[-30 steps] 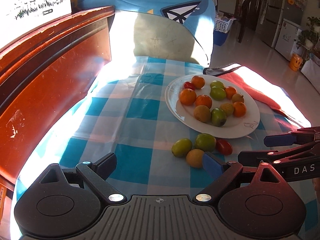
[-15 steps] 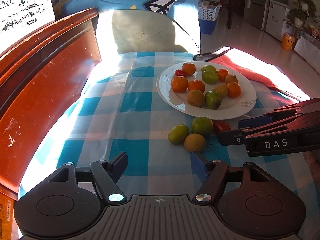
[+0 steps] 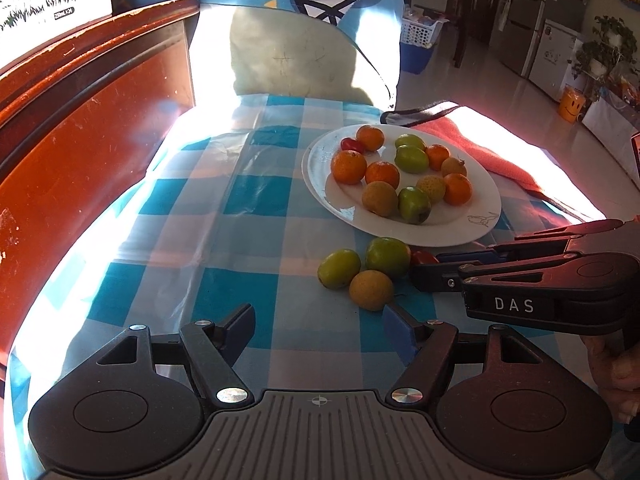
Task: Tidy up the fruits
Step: 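Grasp the red tomato with the right gripper while the left grasps a yellow fruit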
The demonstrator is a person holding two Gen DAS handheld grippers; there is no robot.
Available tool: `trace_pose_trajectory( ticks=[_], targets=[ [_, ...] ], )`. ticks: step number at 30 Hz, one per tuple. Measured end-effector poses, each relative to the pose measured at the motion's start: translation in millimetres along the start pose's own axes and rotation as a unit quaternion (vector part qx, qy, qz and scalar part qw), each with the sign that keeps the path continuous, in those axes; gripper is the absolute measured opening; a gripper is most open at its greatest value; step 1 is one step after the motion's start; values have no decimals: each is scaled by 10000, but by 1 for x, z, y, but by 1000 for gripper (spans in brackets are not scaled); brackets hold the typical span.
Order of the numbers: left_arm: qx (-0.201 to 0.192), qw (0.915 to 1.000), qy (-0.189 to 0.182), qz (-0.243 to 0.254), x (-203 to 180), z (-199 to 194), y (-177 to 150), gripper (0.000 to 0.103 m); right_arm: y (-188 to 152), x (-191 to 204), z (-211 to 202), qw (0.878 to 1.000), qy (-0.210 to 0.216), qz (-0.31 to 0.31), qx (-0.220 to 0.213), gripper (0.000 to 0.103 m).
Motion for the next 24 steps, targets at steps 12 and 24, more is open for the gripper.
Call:
trace_pose_trajectory(
  ticks=[12,24],
  targets=[
    [21,9996,-276,-38,-22,23,7,63,-3,-30,-24,9994,-123,256,193,20],
    [78,9996,-83,-247,-22,37,11,31,0,-40,-32,9988,-90,457,177,20]
  ],
)
Point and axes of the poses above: each gripper's, at about its wrist camera, not at the fingertips, and z roughly the way its jaws point, x to its left, y to its top, the point moved 1 cm from there along z, roughly the way its jaws point, and after that the axes turned 11 degrees about -y, right-handed, at the moved point
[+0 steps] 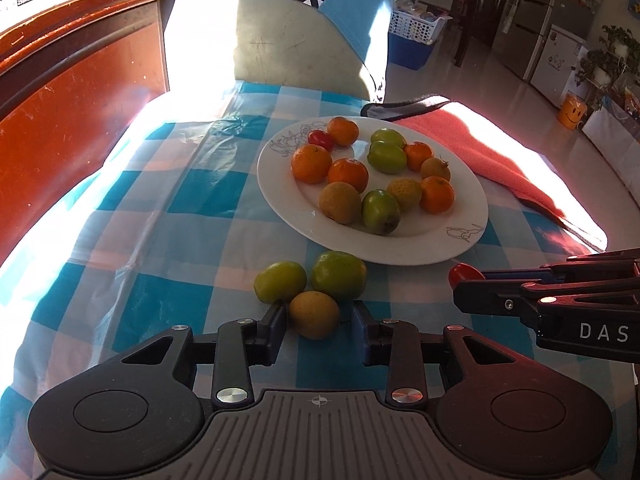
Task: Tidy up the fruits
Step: 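Grasp the red tomato with the right gripper while the left grasps a yellow fruit, then lower both fruits onto the plate and open both grippers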
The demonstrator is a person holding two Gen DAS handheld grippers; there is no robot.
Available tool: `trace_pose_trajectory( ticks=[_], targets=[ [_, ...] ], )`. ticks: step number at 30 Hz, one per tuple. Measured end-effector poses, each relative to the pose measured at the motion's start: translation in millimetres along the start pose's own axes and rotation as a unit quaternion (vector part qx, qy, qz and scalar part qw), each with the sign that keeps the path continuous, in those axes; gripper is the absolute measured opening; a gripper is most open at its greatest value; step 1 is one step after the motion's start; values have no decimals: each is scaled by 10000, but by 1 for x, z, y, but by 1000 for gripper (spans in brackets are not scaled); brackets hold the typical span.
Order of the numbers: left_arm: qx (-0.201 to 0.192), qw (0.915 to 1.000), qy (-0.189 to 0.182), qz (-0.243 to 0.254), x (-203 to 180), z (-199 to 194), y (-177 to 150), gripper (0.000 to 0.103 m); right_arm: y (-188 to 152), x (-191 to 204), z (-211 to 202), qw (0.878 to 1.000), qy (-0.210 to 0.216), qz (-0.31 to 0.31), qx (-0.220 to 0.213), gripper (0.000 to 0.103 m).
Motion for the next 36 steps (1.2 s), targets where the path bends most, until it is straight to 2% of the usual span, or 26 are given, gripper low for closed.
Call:
trace_pose_trajectory(
  ticks=[3,12,22,28,36],
  targets=[
    [-9,10000,-27,-47,1,-2,0,25,0,0,0,10000,4,16,8,20],
    [-257,9994,-183,-137,-2,-24,6,25,6,-3,-7,9998,97,164,-102,20],
    [-737,9967,-293,-179,-8,-38,34,25,32,-9,-26,9977,180,315,-565,20],
    [-863,9958,-287,-133,-9,-30,55,25,54,-15,-24,9963,179,421,-734,20],
    [-753,9967,-136,-286,3,-6,69,25,71,-15,0,9965,185,175,-791,20]
  ],
)
Point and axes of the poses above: each gripper's, at about its wrist camera, not at the fingertips, and z roughly the way its jaws point, x to its left, y to its top, the point moved 1 cm from there along z, roughly the way its jaws point, and after that the axes turned 11 degrees about -y, right-handed, at the moved point
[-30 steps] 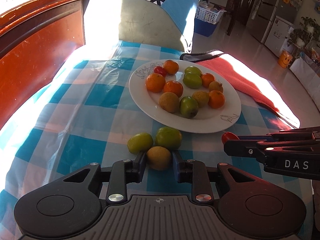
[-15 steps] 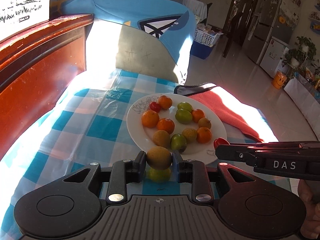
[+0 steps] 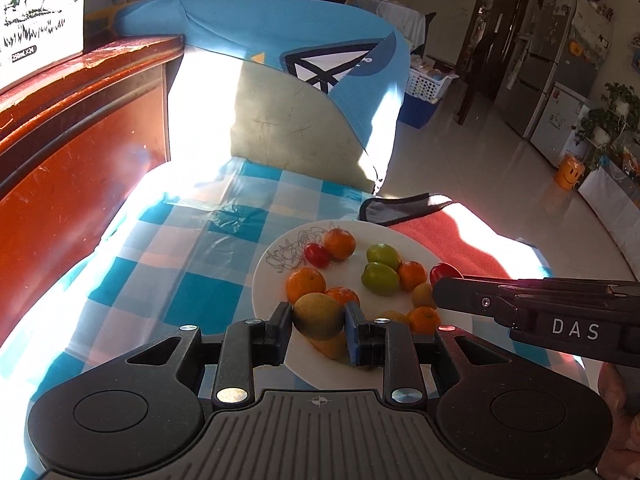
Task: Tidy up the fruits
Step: 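Lower both fruits onto the plate and open both grippers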
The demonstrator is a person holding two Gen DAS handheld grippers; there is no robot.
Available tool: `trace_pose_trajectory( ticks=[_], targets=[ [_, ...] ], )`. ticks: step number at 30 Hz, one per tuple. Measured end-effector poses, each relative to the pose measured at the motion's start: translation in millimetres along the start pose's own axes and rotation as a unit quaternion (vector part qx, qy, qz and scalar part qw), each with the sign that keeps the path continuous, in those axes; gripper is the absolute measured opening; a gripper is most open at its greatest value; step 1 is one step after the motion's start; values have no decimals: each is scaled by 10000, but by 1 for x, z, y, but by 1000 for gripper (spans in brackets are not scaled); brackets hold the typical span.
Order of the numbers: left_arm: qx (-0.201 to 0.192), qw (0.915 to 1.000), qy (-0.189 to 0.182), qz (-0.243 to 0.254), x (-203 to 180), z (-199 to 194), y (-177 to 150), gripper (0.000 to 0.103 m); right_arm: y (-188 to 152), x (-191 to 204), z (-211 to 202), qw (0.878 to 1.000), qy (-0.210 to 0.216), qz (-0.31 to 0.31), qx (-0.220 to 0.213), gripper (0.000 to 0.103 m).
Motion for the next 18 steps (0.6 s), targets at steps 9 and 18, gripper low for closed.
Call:
trace_pose_trajectory(
  ticks=[9,18],
  targets=[
    [178,9996,39,-237,18,29,2,25,1,-4,31,9997,9,63,233,20],
    [229,9992,61,-316,23,43,1,26,1,-9,49,9993,-62,229,293,23]
  ],
)
Point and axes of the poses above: each gripper's, at about its wrist camera, not at the fingertips, and z roughly the way its jaws point, x to its left, y to its top, the point moved 1 cm from there along z, roughly the way its jaws point, and after that the axes turned 11 degrees about -y, right-handed, at the moved point
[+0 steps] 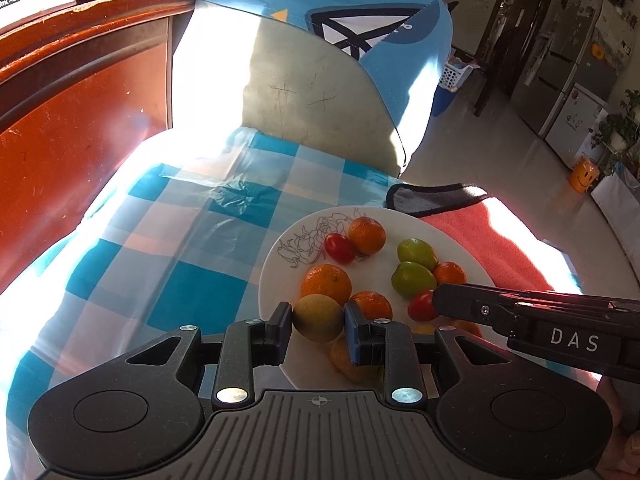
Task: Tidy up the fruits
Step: 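Lower both fruits onto the plate and open both grippers, then withdraw both open grippers from the plate toward the two green fruits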
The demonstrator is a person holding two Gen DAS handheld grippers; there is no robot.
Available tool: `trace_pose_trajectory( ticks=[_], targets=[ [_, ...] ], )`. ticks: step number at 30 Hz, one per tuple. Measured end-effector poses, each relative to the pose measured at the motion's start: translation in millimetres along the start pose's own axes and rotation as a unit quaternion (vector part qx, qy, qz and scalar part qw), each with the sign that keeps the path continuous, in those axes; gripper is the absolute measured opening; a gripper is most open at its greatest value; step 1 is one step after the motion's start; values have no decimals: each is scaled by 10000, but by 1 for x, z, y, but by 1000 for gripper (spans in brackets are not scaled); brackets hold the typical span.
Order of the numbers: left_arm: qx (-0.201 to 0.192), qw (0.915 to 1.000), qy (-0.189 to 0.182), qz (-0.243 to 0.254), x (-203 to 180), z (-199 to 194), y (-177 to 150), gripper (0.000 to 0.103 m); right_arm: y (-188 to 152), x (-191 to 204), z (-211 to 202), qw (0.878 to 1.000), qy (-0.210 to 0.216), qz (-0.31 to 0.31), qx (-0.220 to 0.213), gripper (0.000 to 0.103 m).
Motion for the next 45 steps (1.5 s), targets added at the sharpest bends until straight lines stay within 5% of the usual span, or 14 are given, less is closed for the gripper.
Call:
trace_pose_trajectory(
  ticks=[5,7,9,20,36,45],
  targets=[
    [-91,9999,-50,-50,-2,-2,1,33,2,-3,1,9998,39,186,65,25],
    [-200,9998,-60,-71,-4,-6,3,59,4,-4,-1,9996,77,266,47,30],
    [-343,9993,85,-92,-6,-12,6,66,6,-5,-4,9996,45,292,-26,33],
    [-551,9985,-40,-67,-7,-55,8,81,-2,6,-34,9997,173,-38,-187,40],
    [-19,9929,1114,428,5,-84,-28,94,-52,54,-51,9952,347,-907,-111,46],
    [211,9897,1288,582,14,-79,-39,94,-68,74,-39,9896,265,-1408,-101,46]
  ],
)
Point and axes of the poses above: each gripper's, at about its wrist camera, not at the fingertips, and z roughly the way its jaws point, x to its left, y to its top, the point moved 1 cm from there along z, roughly the way its jaws point, and after that the axes turned 11 degrees about -y, right-handed, at the moved point
